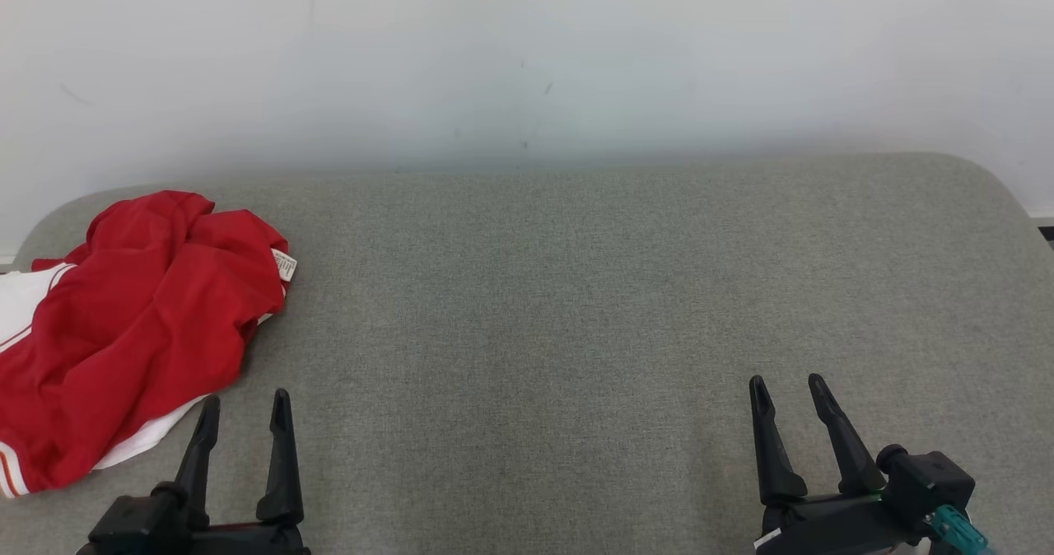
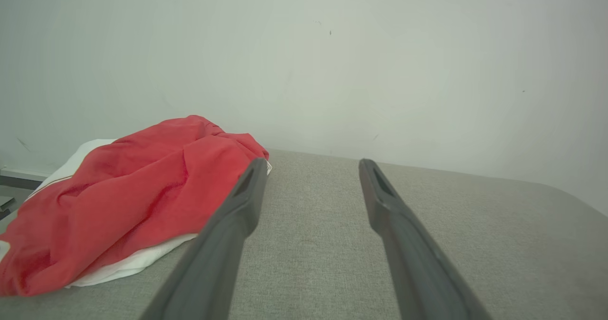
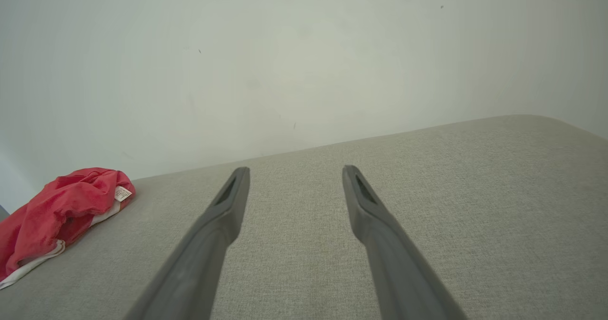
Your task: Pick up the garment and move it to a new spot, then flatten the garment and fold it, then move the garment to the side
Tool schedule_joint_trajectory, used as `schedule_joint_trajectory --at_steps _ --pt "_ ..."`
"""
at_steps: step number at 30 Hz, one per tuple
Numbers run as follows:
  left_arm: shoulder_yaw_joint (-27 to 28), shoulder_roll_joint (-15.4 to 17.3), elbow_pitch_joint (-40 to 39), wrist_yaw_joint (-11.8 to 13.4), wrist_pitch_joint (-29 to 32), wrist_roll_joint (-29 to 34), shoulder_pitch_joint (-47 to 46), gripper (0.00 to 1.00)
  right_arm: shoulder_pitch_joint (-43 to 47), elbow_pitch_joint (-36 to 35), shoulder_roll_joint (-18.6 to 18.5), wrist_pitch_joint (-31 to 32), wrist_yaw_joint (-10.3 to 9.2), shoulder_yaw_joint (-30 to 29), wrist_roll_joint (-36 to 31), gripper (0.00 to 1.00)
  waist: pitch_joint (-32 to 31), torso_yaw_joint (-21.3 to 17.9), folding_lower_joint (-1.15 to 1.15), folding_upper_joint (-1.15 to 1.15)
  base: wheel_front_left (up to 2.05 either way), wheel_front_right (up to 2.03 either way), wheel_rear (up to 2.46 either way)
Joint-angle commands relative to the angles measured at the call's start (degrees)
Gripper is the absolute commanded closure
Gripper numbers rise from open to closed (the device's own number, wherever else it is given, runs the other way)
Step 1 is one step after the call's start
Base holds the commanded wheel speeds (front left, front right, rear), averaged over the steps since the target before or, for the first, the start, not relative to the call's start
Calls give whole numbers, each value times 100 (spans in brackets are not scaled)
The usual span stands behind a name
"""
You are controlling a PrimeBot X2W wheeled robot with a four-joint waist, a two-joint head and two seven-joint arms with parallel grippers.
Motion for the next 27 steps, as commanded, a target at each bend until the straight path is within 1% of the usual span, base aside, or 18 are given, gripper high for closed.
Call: schedule_joint_trajectory --at_steps 1,8,12,16,27 --pt "0 -8 -14 -20 -64 137 42 0 3 -12 -17 -63 -11 21 -134 0 -5 -1 0 0 0 0 0" --pt "3 -18 -6 -33 -128 378 82 0 36 5 -18 -125 -11 62 -332 0 -27 -14 0 0 0 0 0" --pt "33 -18 10 -67 -172 478 112 0 67 50 -17 -172 -11 71 -68 0 -38 -20 0 0 0 0 0" --pt "54 -22 43 -84 -212 587 123 0 72 115 -18 -209 -13 65 -164 0 -39 -25 0 0 0 0 0" --pt "98 -48 241 -71 -205 359 52 0 9 179 -17 -212 -13 23 -17 0 -28 -26 0 0 0 0 0"
